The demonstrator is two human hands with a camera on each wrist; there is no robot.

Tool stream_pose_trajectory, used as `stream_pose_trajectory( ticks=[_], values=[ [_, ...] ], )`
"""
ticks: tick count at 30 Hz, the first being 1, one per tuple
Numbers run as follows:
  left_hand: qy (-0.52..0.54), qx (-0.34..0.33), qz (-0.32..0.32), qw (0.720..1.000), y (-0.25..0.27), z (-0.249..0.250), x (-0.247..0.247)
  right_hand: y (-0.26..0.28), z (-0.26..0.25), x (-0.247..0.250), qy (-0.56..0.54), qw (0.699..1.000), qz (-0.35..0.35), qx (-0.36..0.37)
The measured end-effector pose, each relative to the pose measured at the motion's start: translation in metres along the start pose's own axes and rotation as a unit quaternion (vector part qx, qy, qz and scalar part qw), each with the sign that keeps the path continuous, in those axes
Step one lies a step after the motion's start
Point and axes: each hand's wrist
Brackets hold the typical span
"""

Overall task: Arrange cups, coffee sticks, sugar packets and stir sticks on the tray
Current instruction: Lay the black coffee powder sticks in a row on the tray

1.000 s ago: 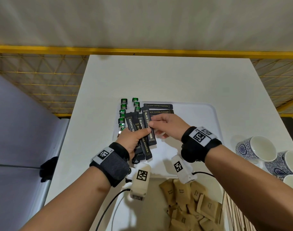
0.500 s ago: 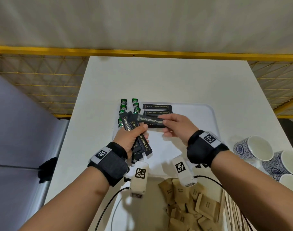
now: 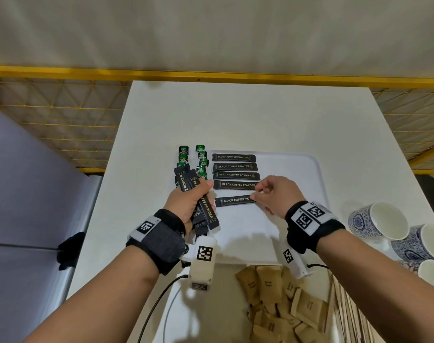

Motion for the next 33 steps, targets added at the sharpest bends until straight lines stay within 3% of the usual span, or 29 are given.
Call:
stream_pose_trajectory(
  ticks=[3,7,17,24,26,29,33],
  values=[
    [-0.008,0.004,-0.002,1.000,0.000,0.000,0.002,0.001,-0.006,0.004,0.064,0.996,0.008,0.057],
    [-0.008,0.012,0.005,1.000,-0.001,-0.001,0.002,0.006,-0.016,-0.006,0.076,0.991,-0.057,0.094],
    [0.060,0.068,0.021,0.996,-0.001,0.000,0.002,0.001,-0.021,-0.020,0.109,0.987,-0.058,0.103],
    [-0.012,0.047,0.022,0.999,0.001,0.000,0.003,0.001,-0.021,-0.021,0.107,0.987,-0.053,0.106],
    [-0.036,0.029,0.025,0.999,0.002,0.000,0.002,0.004,-0.023,-0.020,0.087,0.989,-0.045,0.112],
    [-0.057,0.020,0.021,0.998,0.005,0.000,0.001,0.014,-0.027,-0.017,-0.032,0.994,-0.022,0.099],
    [-0.045,0.018,0.013,0.999,0.007,-0.002,-0.002,0.029,-0.038,-0.016,-0.134,0.982,-0.130,0.038]
  ],
)
Point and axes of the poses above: each hand's wrist, its own y-axis away from the middle knuckle, its own x-axis out of the back of the hand, z = x × y, and after that the axes turned 3 degrees about z, right-handed
